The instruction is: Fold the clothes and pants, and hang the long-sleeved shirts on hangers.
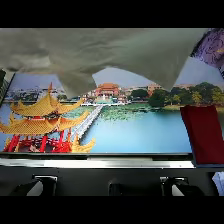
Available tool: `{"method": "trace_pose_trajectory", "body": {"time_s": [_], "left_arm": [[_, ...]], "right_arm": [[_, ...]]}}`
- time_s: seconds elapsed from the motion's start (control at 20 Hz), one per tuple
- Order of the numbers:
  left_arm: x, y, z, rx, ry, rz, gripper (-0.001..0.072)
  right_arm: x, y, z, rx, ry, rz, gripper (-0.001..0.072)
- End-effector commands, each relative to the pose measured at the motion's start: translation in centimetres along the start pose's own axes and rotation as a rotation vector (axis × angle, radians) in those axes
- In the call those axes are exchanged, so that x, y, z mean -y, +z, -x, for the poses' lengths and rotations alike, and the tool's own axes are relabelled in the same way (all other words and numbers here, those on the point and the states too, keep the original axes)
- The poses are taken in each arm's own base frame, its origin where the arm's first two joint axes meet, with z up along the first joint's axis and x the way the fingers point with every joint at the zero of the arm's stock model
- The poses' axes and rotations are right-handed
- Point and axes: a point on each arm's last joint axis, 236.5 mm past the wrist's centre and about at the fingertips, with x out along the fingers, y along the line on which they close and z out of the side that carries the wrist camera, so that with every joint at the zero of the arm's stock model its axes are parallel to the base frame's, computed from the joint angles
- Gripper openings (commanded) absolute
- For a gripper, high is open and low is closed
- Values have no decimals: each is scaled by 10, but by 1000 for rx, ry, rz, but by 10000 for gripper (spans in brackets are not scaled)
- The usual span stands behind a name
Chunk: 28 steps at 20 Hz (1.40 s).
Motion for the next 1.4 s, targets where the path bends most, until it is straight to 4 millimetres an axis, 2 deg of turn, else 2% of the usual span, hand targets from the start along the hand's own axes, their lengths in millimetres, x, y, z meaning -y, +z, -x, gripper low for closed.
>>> {"method": "trace_pose_trajectory", "body": {"time_s": [0.0, 0.05, 0.15, 0.25, 0.3, 0.35, 0.45, 0.6, 0.7, 0.8, 0.9, 1.0, 1.05, 1.15, 1.25, 1.35], "left_arm": [[-9, 23, 88, 124, 181, 6, 17], [-10, 27, 100, 145, 205, 14, 17], [-9, 27, 101, 146, 201, 22, 17], [-10, 10, 76, 74, 168, 56, 17], [-9, -5, 59, 10, 139, 68, 17], [-8, -26, 38, -75, 97, 70, 17], [-10, -87, -13, -299, 6, 85, 17], [-33, -190, -87, -608, -51, 153, 18], [-44, -265, -138, -762, -93, 171, 18], [-43, -346, -185, -890, -132, 211, 18], [-38, -424, -225, -966, -151, 239, 18], [-41, -477, -261, -952, -120, 260, 18], [-45, -493, -278, -922, -97, 270, 18], [-57, -503, -306, -840, -52, 305, 18], [-67, -495, -324, -755, -23, 309, 18], [-78, -481, -333, -691, 4, 305, 20]], "right_arm": [[-11, 17, 74, 60, -83, -42, 28], [-13, 14, 77, 49, -83, -69, 28], [-11, 6, 71, 17, -82, -123, 28], [-2, -13, 52, -59, -92, -170, 27], [5, -29, 39, -121, -100, -198, 27], [14, -52, 22, -213, -113, -230, 27], [35, -114, -16, -439, -142, -287, 27], [73, -232, -78, -773, -175, -370, 28], [97, -315, -110, -958, -185, -405, 28], [118, -385, -142, -1063, -195, -436, 28], [140, -438, -176, -1077, -211, -450, 28], [160, -474, -206, -1036, -241, -465, 27], [170, -488, -220, -1004, -256, -470, 27], [184, -504, -238, -951, -279, -473, 27], [193, -505, -249, -901, -294, -460, 27], [200, -494, -254, -871, -310, -431, 27]]}}
